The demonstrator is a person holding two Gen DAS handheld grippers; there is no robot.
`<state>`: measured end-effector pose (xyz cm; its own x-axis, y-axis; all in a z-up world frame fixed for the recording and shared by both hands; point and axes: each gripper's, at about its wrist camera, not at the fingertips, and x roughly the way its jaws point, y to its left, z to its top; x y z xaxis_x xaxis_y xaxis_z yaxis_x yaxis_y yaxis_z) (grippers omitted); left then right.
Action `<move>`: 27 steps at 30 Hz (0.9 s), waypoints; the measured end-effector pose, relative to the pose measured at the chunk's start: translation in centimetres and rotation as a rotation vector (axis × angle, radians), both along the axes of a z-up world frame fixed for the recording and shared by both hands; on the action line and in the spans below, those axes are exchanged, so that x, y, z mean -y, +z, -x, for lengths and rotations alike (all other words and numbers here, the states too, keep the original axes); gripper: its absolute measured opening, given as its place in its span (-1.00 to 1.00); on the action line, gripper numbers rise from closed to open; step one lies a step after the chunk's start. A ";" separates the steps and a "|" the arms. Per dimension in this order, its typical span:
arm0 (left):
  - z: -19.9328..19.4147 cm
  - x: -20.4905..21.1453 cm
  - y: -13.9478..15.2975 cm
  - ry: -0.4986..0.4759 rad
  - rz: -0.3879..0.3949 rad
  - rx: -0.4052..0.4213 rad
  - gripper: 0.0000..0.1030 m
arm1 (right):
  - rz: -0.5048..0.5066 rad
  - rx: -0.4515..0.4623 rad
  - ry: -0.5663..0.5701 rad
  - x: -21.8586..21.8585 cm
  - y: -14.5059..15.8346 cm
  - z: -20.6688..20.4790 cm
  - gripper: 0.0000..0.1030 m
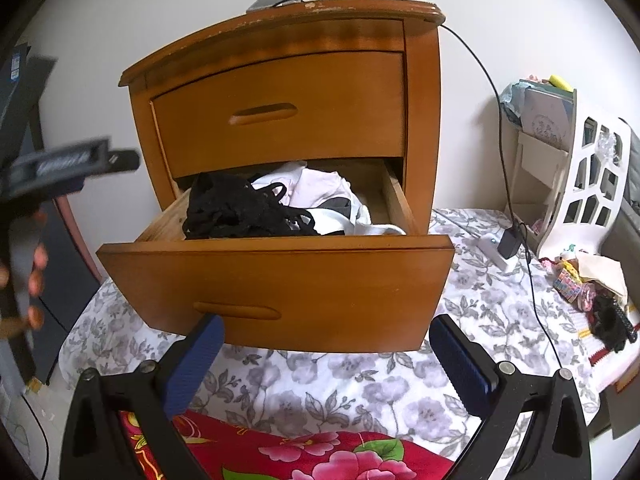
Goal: Take underwear out of drawer
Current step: 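Reach the left gripper into the drawer and grasp the black lace fabric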
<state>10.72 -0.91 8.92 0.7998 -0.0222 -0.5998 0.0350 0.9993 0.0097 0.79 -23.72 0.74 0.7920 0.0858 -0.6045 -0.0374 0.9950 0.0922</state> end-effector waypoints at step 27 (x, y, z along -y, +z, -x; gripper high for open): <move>-8.3 6.5 -6.5 -0.069 -0.109 -0.343 1.00 | 0.007 -0.054 0.013 0.4 -1.9 -1.1 1.00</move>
